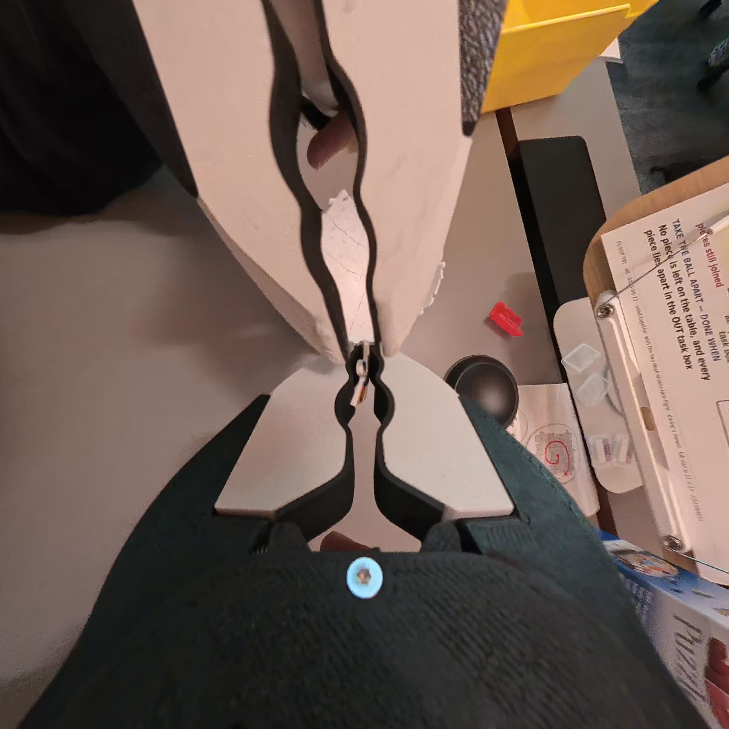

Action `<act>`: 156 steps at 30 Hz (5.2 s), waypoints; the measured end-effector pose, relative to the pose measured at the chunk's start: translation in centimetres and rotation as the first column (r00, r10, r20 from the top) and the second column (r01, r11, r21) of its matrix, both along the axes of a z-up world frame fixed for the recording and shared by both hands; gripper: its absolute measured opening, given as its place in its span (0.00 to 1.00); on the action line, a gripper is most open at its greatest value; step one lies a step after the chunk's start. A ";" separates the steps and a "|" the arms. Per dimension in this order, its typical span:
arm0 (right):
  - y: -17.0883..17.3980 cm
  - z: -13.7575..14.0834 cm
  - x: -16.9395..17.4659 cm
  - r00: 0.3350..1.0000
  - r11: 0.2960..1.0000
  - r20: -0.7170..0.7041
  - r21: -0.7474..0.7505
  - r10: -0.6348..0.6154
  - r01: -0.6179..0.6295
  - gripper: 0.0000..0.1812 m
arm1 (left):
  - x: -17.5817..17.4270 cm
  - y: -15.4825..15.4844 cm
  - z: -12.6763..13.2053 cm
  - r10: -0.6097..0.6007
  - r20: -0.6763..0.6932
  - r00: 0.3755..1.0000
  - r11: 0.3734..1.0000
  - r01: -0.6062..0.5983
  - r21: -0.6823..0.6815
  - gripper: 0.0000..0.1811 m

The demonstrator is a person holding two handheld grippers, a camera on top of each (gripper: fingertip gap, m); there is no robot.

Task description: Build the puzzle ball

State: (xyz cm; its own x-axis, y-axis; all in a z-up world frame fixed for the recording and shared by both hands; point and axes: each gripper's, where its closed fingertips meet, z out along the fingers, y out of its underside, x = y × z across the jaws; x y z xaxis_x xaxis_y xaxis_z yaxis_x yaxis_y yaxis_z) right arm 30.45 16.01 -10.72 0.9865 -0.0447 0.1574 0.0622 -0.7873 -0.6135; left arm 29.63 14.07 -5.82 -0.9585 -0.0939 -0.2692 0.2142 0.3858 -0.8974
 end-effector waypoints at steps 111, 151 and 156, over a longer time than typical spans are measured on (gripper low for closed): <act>4.6 -12.5 7.7 0.910 0.954 -0.290 -0.133 -0.297 0.269 0.02 | 8.7 9.8 -17.2 0.417 -0.370 0.830 0.807 -0.151 0.571 0.04; 4.3 -13.1 8.1 0.896 0.933 -0.261 -0.071 -0.358 0.353 0.07 | 8.7 9.8 -17.2 0.465 -0.442 0.767 0.811 -0.169 0.560 0.04; 4.3 -13.4 7.7 0.890 0.938 -0.297 -0.103 -0.347 0.332 0.13 | 8.7 9.8 -17.3 0.466 -0.446 0.764 0.811 -0.168 0.561 0.04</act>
State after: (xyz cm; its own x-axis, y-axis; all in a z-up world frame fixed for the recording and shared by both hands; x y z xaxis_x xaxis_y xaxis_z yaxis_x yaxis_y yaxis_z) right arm 38.12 20.35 -24.13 0.9122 -0.3856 -0.1386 -0.3984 -0.7557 -0.5198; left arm 38.36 23.85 -23.10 -0.8842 -0.4280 0.1871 -0.4602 0.7299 -0.5054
